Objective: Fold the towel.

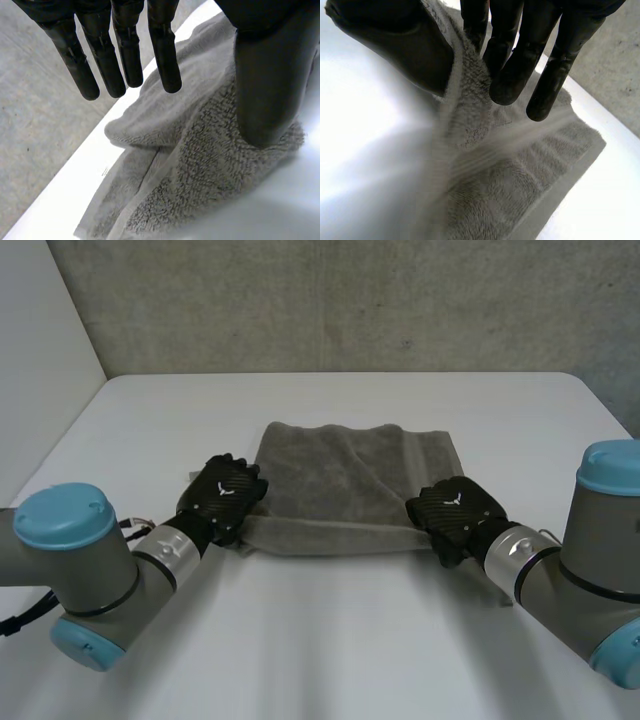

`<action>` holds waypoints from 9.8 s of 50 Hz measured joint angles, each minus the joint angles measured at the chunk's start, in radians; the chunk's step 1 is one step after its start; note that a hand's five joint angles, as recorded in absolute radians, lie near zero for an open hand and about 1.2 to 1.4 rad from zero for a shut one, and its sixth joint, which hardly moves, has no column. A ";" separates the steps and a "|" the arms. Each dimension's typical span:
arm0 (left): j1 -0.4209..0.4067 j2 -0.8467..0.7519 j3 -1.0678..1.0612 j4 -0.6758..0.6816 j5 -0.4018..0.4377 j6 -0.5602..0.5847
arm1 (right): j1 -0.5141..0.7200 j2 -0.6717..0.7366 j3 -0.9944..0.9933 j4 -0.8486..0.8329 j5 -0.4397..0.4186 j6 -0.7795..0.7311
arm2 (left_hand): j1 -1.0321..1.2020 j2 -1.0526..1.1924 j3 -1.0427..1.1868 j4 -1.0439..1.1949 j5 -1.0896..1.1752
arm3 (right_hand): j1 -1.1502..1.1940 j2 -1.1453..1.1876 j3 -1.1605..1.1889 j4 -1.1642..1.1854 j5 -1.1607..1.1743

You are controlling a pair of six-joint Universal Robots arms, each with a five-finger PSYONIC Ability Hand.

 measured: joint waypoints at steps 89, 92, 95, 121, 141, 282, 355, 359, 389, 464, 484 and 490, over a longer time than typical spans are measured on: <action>0.065 -0.170 0.364 -0.273 -0.019 -0.196 | -0.116 -0.026 -0.049 -0.029 -0.015 0.153 | 0.735 0.787 0.782 0.804 0.755 | 0.000 0.000 0.000 0.000 0.000; 0.075 -0.069 0.346 -0.293 -0.039 -0.206 | -0.135 -0.095 -0.091 0.051 -0.047 0.153 | 0.735 0.792 0.784 0.804 0.755 | 0.000 0.000 0.000 0.000 0.000; 0.078 0.060 0.323 -0.306 -0.051 -0.227 | -0.163 -0.190 -0.155 0.171 -0.106 0.154 | 0.735 0.799 0.790 0.804 0.755 | 0.000 0.000 0.000 0.000 0.000; 0.126 0.114 0.173 -0.313 -0.047 -0.427 | -0.106 0.045 -0.435 0.487 -0.142 -0.010 | 0.735 0.801 0.793 0.809 0.804 | 0.000 0.019 0.005 0.000 0.004; 0.160 0.041 0.083 -0.301 -0.049 -0.169 | -0.101 0.094 -0.104 0.255 -0.025 0.008 | 0.250 0.263 0.244 0.242 0.264 | -0.663 -0.590 -0.626 -0.291 -0.678; 0.226 -0.153 0.214 -0.215 0.036 -0.001 | -0.241 0.081 -0.070 -0.003 -0.140 -0.050 | 0.739 0.794 0.787 0.806 0.749 | -0.011 0.022 -0.002 0.341 -0.007; 0.219 -0.211 0.584 -0.296 0.022 -0.288 | -0.242 0.316 -0.639 0.275 -0.046 -0.187 | 0.750 0.804 0.797 0.813 0.748 | -0.004 0.028 0.004 0.357 -0.002; 0.206 -0.289 0.673 -0.298 0.022 -0.288 | -0.233 0.366 -0.679 0.234 -0.022 -0.165 | 0.624 0.608 0.608 0.609 0.644 | -0.077 -0.036 -0.056 0.302 -0.062; 0.186 -0.141 0.554 -0.304 -0.079 -0.292 | -0.237 0.133 -0.386 0.209 0.006 0.003 | -0.268 -0.294 -0.295 -0.287 -0.278 | -1.120 -1.063 -1.083 -0.726 -1.113; 0.183 0.063 0.209 -0.238 -0.071 -0.296 | 0.243 0.230 -0.444 0.152 0.185 -0.142 | -0.270 -0.295 -0.295 -0.289 -0.278 | -1.116 -1.064 -1.088 -0.729 -1.114; 0.174 0.066 0.184 -0.237 -0.071 -0.297 | -0.062 0.182 -0.066 -0.034 -0.017 0.026 | -0.270 -0.295 -0.295 -0.289 -0.278 | -0.720 -0.670 -0.694 -0.349 -0.713; 0.173 0.069 0.179 -0.236 -0.071 -0.297 | -0.077 0.191 -0.077 -0.057 -0.036 0.134 | -0.270 -0.295 -0.295 -0.289 -0.279 | -0.461 -0.444 -0.429 -0.082 -0.447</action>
